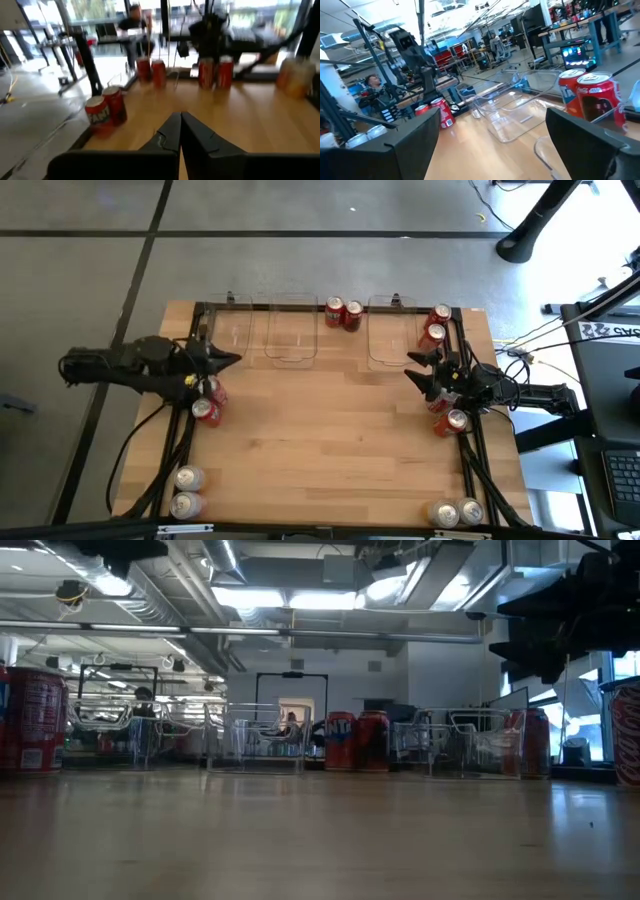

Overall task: Sort soda cans
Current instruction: Put the red soda can into the left transparent bin

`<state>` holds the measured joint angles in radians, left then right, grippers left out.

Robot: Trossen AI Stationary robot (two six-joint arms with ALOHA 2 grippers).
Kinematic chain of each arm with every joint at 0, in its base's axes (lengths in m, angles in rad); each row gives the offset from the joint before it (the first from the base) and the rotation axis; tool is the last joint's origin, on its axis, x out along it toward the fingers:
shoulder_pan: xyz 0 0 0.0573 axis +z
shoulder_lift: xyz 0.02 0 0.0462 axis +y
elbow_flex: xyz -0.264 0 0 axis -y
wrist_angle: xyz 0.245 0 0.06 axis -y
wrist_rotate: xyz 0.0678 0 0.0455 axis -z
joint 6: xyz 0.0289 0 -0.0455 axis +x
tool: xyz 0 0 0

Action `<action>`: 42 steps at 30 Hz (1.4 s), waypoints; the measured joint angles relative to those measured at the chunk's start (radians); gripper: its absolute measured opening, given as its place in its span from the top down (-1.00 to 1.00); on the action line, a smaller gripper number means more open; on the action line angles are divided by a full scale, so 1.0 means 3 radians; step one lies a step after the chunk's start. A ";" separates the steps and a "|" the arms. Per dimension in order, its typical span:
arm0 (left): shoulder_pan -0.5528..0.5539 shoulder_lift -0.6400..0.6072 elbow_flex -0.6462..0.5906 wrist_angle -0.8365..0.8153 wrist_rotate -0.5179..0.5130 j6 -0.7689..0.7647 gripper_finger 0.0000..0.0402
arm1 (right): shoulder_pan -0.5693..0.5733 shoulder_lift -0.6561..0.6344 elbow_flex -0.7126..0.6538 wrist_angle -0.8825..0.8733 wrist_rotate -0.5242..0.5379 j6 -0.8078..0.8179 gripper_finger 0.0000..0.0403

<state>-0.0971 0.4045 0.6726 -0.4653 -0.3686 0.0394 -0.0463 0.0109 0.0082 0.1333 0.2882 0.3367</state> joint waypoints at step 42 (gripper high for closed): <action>0.0000 0.1468 0.1545 -0.3659 0.0094 -0.3005 0.66 | 0.0001 -0.0001 0.0000 -0.0219 -0.0005 -0.0021 -0.79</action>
<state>-0.0971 0.8448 1.1362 -1.5630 -0.3404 -0.8620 -0.0460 0.0105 0.0082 0.0677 0.2867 0.3305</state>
